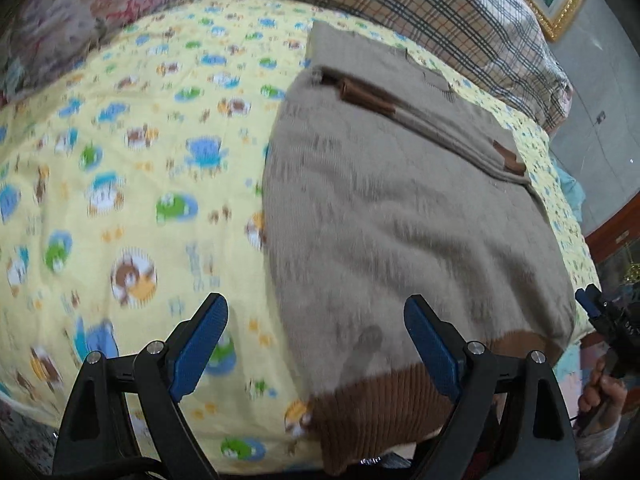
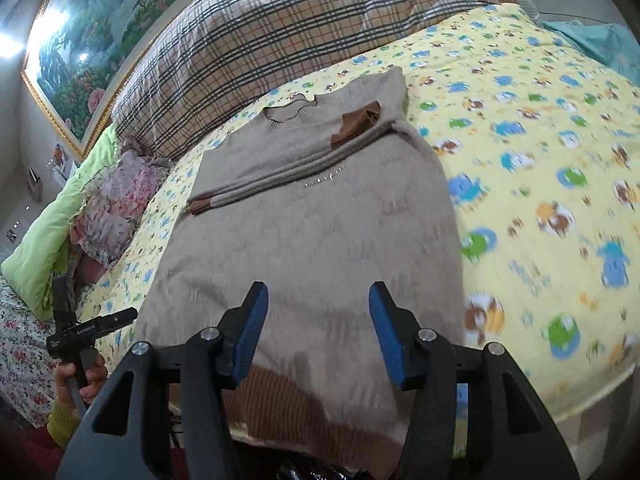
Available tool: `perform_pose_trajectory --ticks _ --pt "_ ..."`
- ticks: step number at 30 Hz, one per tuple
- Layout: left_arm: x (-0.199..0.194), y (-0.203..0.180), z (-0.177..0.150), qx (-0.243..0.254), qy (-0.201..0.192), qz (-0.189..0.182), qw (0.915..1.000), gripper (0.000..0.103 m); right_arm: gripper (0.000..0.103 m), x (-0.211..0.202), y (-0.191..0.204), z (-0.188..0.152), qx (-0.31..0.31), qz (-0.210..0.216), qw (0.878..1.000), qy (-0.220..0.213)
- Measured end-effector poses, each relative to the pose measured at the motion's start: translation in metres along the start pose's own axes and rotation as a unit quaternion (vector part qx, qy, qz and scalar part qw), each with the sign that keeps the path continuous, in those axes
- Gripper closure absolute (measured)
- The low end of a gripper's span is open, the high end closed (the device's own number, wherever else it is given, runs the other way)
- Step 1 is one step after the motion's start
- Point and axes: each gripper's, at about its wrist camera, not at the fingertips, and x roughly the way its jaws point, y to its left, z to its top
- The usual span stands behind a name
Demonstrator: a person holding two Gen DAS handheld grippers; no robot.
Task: Fold small clothes
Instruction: 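Grasp the brown ribbed hem with the left gripper while the right gripper grasps it too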
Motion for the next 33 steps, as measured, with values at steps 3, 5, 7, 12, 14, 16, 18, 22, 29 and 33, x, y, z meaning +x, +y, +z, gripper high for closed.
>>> perform_pose_trajectory --ticks 3,5,7,12,14,16,18,22,29,33 --pt "0.001 0.004 -0.012 -0.009 0.010 -0.004 0.9999 0.012 0.047 -0.008 -0.005 -0.011 0.005 0.001 1.000 -0.004" --pt "0.000 0.002 -0.021 -0.010 0.013 -0.008 0.9998 0.012 0.047 -0.015 -0.010 -0.019 0.005 -0.003 1.000 -0.009" --pt "0.000 -0.004 -0.027 0.000 0.012 -0.007 0.9999 0.012 0.047 -0.020 -0.016 -0.024 0.008 -0.005 1.000 -0.009" --pt "0.004 -0.018 -0.037 0.032 0.013 0.006 0.9994 0.012 0.047 -0.029 -0.035 -0.038 0.029 -0.009 1.000 -0.002" --pt "0.005 -0.022 -0.039 0.042 0.011 0.017 0.9989 0.012 0.047 -0.032 -0.036 -0.044 0.027 -0.008 1.000 -0.001" --pt "0.005 -0.023 -0.040 0.044 0.011 0.011 0.9989 0.012 0.047 -0.034 -0.037 -0.050 0.023 -0.005 1.000 0.004" --pt "0.004 -0.022 -0.041 0.042 0.013 -0.005 0.9990 0.012 0.047 -0.033 -0.039 -0.057 0.020 -0.006 1.000 0.013" --pt "0.006 -0.029 -0.041 0.063 0.016 -0.005 0.9979 0.017 0.047 -0.025 -0.048 -0.070 0.033 0.010 0.999 0.026" --pt "0.000 -0.030 -0.041 0.089 0.009 -0.021 0.9958 0.092 0.055 -0.009 -0.031 -0.079 -0.010 0.056 0.997 0.046" --pt "0.000 -0.016 -0.040 0.079 0.021 -0.032 0.9961 0.089 0.072 -0.001 -0.028 -0.086 -0.028 0.079 0.994 0.069"
